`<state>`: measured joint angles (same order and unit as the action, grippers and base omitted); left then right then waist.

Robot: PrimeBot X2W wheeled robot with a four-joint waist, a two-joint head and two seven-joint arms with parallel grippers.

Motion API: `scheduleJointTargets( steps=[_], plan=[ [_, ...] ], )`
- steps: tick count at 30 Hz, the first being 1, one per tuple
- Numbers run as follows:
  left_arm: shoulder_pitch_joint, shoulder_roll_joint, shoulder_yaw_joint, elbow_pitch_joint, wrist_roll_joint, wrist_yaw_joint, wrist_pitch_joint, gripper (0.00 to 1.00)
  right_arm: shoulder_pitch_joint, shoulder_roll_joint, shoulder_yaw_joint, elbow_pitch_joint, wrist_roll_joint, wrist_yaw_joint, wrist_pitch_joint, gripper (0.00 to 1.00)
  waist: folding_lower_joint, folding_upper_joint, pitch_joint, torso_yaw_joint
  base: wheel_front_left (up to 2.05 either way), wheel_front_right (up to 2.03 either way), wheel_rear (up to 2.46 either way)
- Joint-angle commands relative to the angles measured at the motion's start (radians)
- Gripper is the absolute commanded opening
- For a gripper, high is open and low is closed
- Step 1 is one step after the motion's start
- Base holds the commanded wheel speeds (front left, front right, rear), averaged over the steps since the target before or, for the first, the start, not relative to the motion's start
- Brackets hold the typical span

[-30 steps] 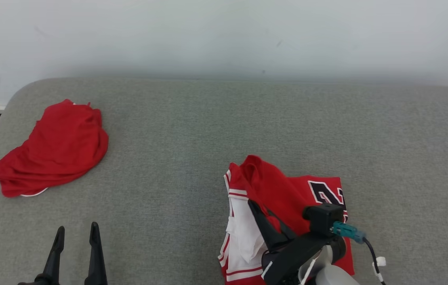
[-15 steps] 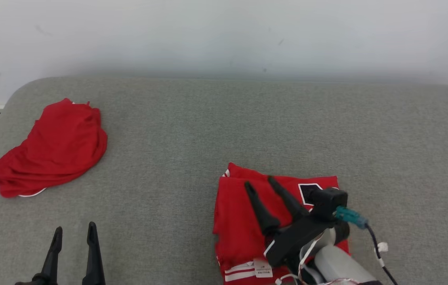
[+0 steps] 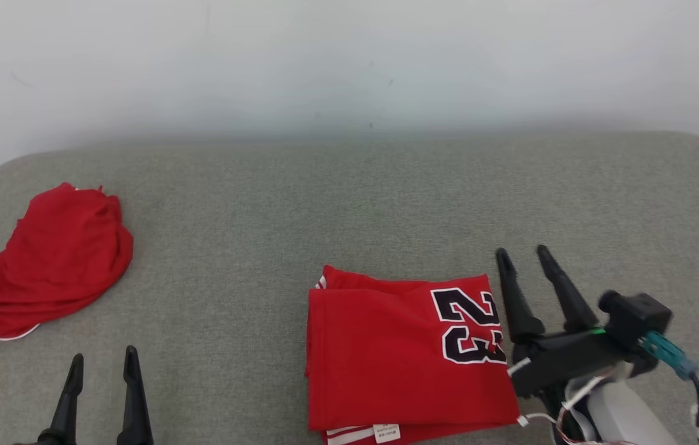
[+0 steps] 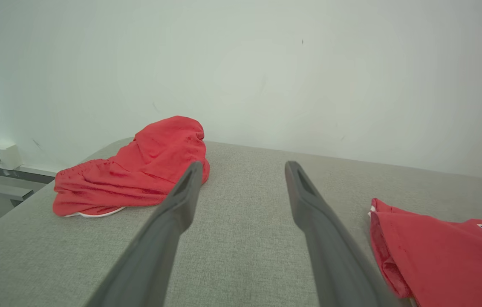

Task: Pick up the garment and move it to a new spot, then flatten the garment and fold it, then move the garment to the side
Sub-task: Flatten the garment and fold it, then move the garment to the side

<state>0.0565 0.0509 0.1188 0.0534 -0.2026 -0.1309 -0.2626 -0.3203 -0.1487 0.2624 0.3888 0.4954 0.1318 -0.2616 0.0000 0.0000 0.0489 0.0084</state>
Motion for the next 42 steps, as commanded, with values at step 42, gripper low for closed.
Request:
scheduleJointTargets(
  steps=[42],
  plan=[
    [0.088, 0.062, -0.052, 0.002, 0.081, 0.001, -0.003, 1.00, 0.388, 0.047, -0.185, -0.252, -0.270, -0.002, -0.003, 1.00, 0.0000, 0.0000, -0.080, -0.016, 0.00, 0.00, 0.00]
  ],
)
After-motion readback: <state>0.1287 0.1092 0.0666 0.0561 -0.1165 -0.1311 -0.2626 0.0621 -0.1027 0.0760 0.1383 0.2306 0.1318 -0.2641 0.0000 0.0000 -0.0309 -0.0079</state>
